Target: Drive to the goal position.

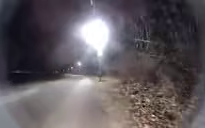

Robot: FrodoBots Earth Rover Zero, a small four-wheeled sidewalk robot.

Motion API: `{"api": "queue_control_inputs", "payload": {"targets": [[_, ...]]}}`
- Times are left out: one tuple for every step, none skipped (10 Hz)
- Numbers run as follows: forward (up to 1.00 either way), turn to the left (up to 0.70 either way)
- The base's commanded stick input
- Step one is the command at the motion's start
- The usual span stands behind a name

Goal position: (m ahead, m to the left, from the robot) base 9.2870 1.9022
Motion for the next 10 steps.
{"api": "queue_control_inputs", "payload": {"targets": [[1.00,0.40],[1.00,0.40],[1.00,0.40],[1.00,0.40],[1.00,0.40],[1.00,0.40],[1.00,0.28],[1.00,0.11],[1.00,0.06],[1.00,0.06]]}}
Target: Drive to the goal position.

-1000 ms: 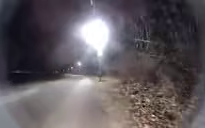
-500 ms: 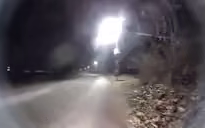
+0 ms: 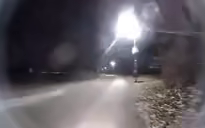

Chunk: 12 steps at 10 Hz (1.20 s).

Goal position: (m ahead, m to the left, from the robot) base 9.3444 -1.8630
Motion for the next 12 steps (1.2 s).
{"api": "queue_control_inputs", "payload": {"targets": [[1.00,0.05],[1.00,0.04],[1.00,0.04],[1.00,0.03],[1.00,0.02],[1.00,0.01],[1.00,0.01],[1.00,0.00],[1.00,-0.10],[1.00,-0.21],[1.00,-0.21],[1.00,-0.15]]}}
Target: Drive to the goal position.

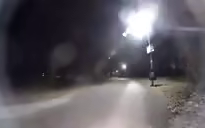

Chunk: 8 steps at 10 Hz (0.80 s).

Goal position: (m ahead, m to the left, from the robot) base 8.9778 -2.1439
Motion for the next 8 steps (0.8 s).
{"api": "queue_control_inputs", "payload": {"targets": [[1.00,-0.08],[1.00,-0.01],[1.00,0.00],[1.00,0.00],[1.00,0.00],[1.00,0.00],[1.00,0.00],[1.00,0.00]]}}
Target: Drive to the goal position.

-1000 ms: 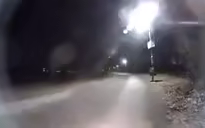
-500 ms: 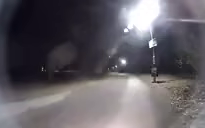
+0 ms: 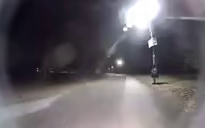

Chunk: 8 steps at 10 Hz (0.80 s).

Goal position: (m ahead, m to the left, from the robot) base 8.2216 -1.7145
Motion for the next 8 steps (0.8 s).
{"api": "queue_control_inputs", "payload": {"targets": [[1.00,0.00],[1.00,0.00],[1.00,0.00],[1.00,0.00],[1.00,-0.12],[1.00,-0.28],[1.00,-0.40],[1.00,-0.40]]}}
